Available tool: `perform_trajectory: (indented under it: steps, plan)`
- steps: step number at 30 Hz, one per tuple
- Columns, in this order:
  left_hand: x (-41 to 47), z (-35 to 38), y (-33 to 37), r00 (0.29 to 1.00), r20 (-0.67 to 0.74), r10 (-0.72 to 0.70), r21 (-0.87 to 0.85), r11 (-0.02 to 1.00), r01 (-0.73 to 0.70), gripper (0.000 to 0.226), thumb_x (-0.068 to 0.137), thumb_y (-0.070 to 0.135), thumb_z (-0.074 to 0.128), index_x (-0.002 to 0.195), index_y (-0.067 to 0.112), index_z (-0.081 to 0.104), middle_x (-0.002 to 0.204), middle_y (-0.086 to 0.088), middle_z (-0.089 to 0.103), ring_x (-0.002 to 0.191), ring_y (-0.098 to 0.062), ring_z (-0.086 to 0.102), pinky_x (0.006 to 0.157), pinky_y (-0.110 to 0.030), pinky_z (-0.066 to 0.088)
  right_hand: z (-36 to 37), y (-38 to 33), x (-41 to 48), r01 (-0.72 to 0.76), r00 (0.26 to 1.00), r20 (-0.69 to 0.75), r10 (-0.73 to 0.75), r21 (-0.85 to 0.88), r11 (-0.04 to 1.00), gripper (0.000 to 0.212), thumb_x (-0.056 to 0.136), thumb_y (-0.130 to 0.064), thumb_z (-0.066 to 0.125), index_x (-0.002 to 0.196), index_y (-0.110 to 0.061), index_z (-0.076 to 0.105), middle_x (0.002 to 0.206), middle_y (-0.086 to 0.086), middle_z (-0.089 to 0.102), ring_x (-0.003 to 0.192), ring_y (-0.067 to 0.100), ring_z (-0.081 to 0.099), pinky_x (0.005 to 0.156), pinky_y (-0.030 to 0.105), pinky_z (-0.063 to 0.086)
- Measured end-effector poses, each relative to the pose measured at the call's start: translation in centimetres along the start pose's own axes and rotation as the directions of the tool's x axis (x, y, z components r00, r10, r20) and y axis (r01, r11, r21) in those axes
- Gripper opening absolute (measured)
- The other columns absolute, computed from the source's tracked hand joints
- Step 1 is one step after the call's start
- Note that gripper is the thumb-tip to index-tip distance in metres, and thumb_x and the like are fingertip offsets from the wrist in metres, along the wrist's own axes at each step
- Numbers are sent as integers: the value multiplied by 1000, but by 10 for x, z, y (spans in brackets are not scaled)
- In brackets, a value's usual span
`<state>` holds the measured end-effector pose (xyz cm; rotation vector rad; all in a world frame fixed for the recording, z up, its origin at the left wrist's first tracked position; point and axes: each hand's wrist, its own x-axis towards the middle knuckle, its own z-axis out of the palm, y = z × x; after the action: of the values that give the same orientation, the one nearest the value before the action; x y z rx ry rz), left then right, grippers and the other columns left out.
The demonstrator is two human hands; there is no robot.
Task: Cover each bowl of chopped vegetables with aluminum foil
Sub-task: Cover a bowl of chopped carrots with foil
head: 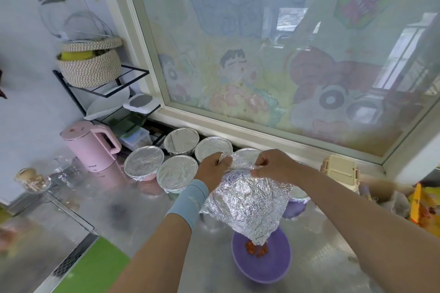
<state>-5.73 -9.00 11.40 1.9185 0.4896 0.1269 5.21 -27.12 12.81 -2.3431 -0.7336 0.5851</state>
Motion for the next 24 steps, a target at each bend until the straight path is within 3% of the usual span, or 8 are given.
perform_trajectory:
  steps: [4, 9, 12, 14, 16, 19, 21, 24]
  plan:
    - [0, -5, 9, 990, 41, -138, -220, 965, 143, 21, 97, 40, 54, 93, 23, 65, 89, 2, 60, 79, -14, 53, 79, -28, 39, -7, -2, -6, 73, 972, -223, -74, -13, 997, 13, 74, -18, 75, 75, -23, 64, 74, -11, 62, 68, 11, 55, 56, 22, 40]
    - [6, -9, 7, 868, 235, -438, -548, 678, 490, 68, 85, 74, 48, 115, 13, 54, 112, -14, 61, 90, -32, 62, 78, -42, 53, -1, -5, -18, 240, 850, -370, -375, -362, 901, 15, 72, -16, 66, 76, -29, 60, 80, -13, 61, 73, 10, 55, 65, 28, 45]
    - [4, -1, 5, 857, 307, -413, -627, 590, 509, 56, 91, 53, 59, 118, 4, 57, 104, -17, 71, 92, -34, 66, 84, -48, 55, 13, -1, -22, 424, 761, -240, -602, -518, 743, 17, 66, -13, 69, 70, -27, 60, 76, -9, 58, 72, 19, 59, 57, 31, 47]
    - [8, 2, -5, 890, 228, -395, -531, 716, 454, 40, 93, 24, 65, 128, 6, 57, 113, -15, 69, 100, -29, 65, 87, -43, 54, 21, 4, -24, 499, 745, -132, -654, -540, 678, 12, 67, -26, 73, 71, -29, 62, 78, -11, 59, 75, 16, 58, 62, 31, 46]
    - [7, 2, -17, 900, 186, -395, -406, 803, 436, 39, 90, 6, 65, 127, 13, 56, 112, -11, 70, 102, -28, 66, 83, -41, 57, 24, 12, -26, 466, 838, -50, -543, -450, 762, 28, 68, -58, 70, 86, -36, 68, 92, -16, 61, 88, 7, 53, 80, 28, 41]
    - [-3, 1, -30, 885, 285, -369, -441, 769, 463, 34, 91, -2, 60, 119, 17, 59, 108, -15, 71, 94, -31, 69, 86, -49, 56, 30, 35, -23, 48, 984, -166, -61, -78, 996, 56, 76, -75, 52, 115, -36, 63, 118, -12, 62, 111, 10, 53, 99, 33, 39]
    - [-11, 2, -37, 882, 342, -324, -467, 756, 458, 31, 94, -3, 56, 117, 17, 58, 107, -15, 69, 90, -30, 68, 84, -46, 55, 33, 52, -20, -282, 937, -181, 297, 106, 954, 71, 77, -77, 39, 119, -24, 60, 120, 2, 63, 109, 23, 58, 90, 39, 44]
    - [-19, 4, -52, 871, 408, -273, -500, 732, 463, 35, 94, 0, 57, 126, 15, 57, 110, -15, 69, 92, -31, 67, 82, -44, 56, 42, 62, -32, -597, 802, 277, 529, 366, 714, 63, 90, -68, 42, 120, -15, 54, 112, 17, 64, 90, 30, 63, 78, 36, 48]
